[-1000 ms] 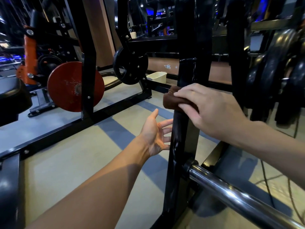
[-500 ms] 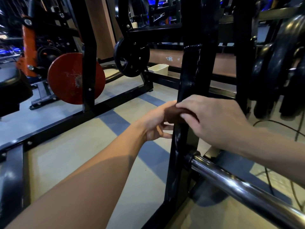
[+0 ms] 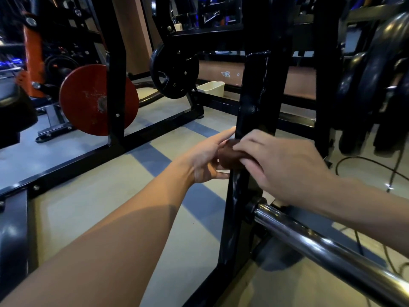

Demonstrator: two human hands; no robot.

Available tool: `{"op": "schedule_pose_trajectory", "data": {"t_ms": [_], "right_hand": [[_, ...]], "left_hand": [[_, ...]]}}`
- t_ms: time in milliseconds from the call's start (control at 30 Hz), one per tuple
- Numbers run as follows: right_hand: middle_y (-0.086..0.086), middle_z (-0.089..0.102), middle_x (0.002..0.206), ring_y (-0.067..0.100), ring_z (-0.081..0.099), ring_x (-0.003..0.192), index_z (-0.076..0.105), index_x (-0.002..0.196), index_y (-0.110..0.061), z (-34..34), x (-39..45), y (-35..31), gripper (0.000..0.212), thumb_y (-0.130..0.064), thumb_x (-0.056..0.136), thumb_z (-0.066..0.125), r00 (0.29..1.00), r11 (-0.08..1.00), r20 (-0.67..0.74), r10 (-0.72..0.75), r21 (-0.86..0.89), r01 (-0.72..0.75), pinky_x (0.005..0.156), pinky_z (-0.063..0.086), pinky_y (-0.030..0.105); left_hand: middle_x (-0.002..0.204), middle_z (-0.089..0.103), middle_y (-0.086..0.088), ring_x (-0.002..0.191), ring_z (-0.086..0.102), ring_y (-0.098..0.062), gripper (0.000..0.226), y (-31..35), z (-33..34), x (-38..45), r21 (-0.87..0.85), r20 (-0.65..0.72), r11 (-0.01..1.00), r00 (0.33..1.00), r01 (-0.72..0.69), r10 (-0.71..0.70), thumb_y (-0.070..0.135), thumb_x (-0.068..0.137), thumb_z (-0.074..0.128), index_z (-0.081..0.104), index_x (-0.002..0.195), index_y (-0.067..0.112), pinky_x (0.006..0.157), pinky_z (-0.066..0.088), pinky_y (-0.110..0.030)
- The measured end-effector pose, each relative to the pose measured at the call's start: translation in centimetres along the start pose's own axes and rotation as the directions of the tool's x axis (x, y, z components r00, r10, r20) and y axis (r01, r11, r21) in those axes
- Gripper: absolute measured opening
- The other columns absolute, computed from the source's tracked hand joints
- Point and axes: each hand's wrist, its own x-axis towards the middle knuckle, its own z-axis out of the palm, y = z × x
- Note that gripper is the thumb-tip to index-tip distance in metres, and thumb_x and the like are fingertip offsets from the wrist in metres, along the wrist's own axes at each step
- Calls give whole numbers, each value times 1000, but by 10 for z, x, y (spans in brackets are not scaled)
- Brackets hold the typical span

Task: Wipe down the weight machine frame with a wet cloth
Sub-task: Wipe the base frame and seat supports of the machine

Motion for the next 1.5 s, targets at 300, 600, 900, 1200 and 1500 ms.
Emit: {"op": "schedule_pose_trajectory", "data": {"t_ms": [300,600,900,1200,1500], "right_hand": [[-2,41,132,26,62,91,47,134,-31,41,-44,-49,33,-29,102,53,896,980,402,-189,135,147,66,46,37],[-6,55,120,21,60,69,63,123,-30,6,-6,-1,29,-39,96,57,998,999,-58,2,34,0,47,46,32],[-7,53,124,22,66,87,58,128,-35,32,-29,-27,27,-34,101,55,968,989,202,-149,32,146,59,37,32],[-6,50,125,18,54,69,60,127,-31,18,-18,-10,31,-42,99,54,998,995,36,-60,77,57,52,39,29],[-12,55,124,19,65,78,62,126,-36,18,-21,-4,31,-43,99,50,994,992,43,-105,75,102,55,46,30]], "left_hand": [[120,75,-7,110,72,-29,63,0,2,-1,16,4,1000,1000,7,-7,68,91,60,70,126,18,103,53,-50],[85,67,-2,76,68,-19,37,1,10,-3,34,-11,999,1000,-15,15,58,94,55,69,102,24,78,58,-39],[105,73,-10,93,70,-28,65,3,12,-5,74,-14,997,999,38,-37,72,91,51,73,115,16,85,54,-41],[89,70,-5,75,66,-22,59,3,10,-6,6,-8,995,995,103,-103,74,87,57,70,97,17,82,53,-39],[113,74,-4,106,68,-28,75,5,6,-6,32,-23,987,987,158,-157,79,83,57,69,123,17,114,30,-62]]}}
